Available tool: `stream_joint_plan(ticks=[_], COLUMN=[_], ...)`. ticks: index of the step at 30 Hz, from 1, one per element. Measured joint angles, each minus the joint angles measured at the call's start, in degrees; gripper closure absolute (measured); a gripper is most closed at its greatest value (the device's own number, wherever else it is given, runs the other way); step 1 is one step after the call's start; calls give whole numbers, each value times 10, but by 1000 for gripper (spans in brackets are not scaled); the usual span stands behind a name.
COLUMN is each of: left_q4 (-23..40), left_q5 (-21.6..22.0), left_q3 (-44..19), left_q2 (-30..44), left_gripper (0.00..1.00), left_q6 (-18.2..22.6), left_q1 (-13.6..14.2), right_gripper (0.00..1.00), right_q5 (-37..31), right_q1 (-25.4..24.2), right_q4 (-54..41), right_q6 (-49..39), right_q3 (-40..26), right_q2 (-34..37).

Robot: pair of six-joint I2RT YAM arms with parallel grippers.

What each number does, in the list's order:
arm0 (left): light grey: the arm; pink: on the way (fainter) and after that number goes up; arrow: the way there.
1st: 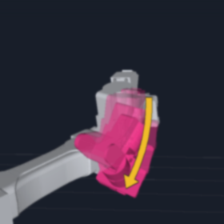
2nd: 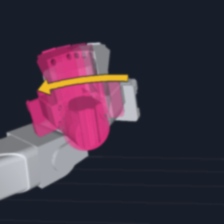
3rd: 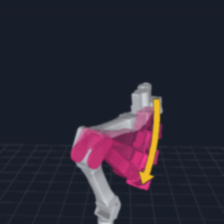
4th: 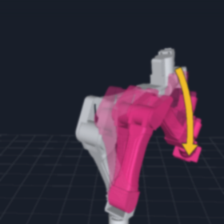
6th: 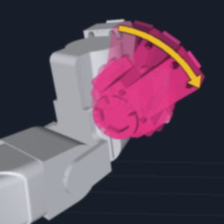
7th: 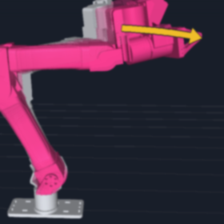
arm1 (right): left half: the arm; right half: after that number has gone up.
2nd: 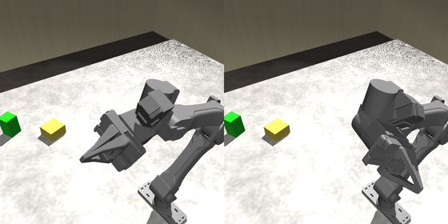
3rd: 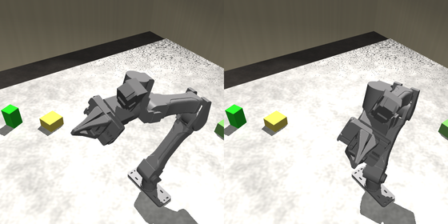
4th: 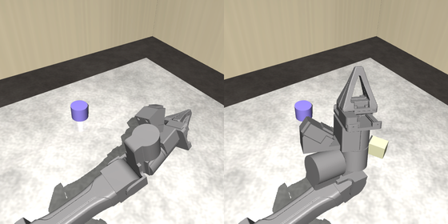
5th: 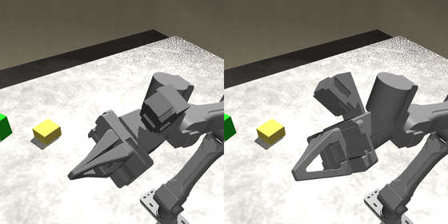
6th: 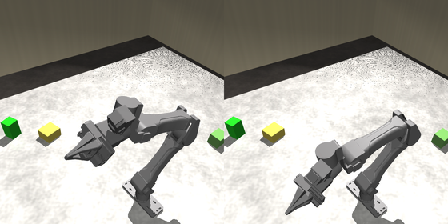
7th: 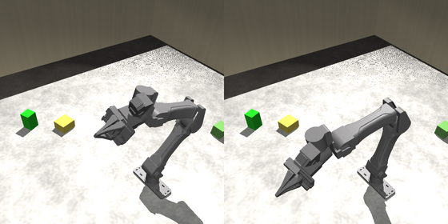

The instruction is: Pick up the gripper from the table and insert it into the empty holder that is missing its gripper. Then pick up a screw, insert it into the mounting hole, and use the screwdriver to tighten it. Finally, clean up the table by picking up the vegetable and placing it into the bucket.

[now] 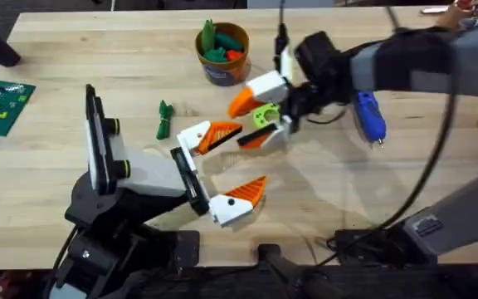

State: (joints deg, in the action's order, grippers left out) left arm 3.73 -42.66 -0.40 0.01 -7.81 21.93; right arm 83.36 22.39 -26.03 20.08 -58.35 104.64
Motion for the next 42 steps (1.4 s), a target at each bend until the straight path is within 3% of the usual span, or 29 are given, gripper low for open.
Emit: stream_joint_plan(ticks=[5, 9, 13, 23, 29, 35, 40, 42], left_q4=[0, 0, 0, 0, 0, 0, 0, 0], left_q5=[0, 0, 0, 0, 0, 0, 0, 0], left_q3=[0, 0, 0, 0, 0, 0, 0, 0], left_q2=[0, 0, 0, 0, 0, 0, 0, 0], left_gripper=[17, 17, 17, 17, 17, 17, 17, 17], left_q6=[0, 0, 0, 0, 0, 0, 0, 0], left_q1=[0, 0, 0, 0, 0, 0, 0, 0], right_gripper=[7, 8, 8, 8, 45, 253, 759, 894], right_q5=[13, 38, 39, 6, 0, -2, -3, -6], right_q1=[-50, -59, -46, 0, 19, 19, 19, 19], right_q4=[-141, -130, -80, 82, 91, 92, 92, 91], right_q6=[-177, -272, -308, -107, -42, -25, -19, -18], right_q3=[0, 1, 1, 1, 1, 1, 1, 1], right_q2=[-31, -31, -31, -30, -30, -30, -30, -30])
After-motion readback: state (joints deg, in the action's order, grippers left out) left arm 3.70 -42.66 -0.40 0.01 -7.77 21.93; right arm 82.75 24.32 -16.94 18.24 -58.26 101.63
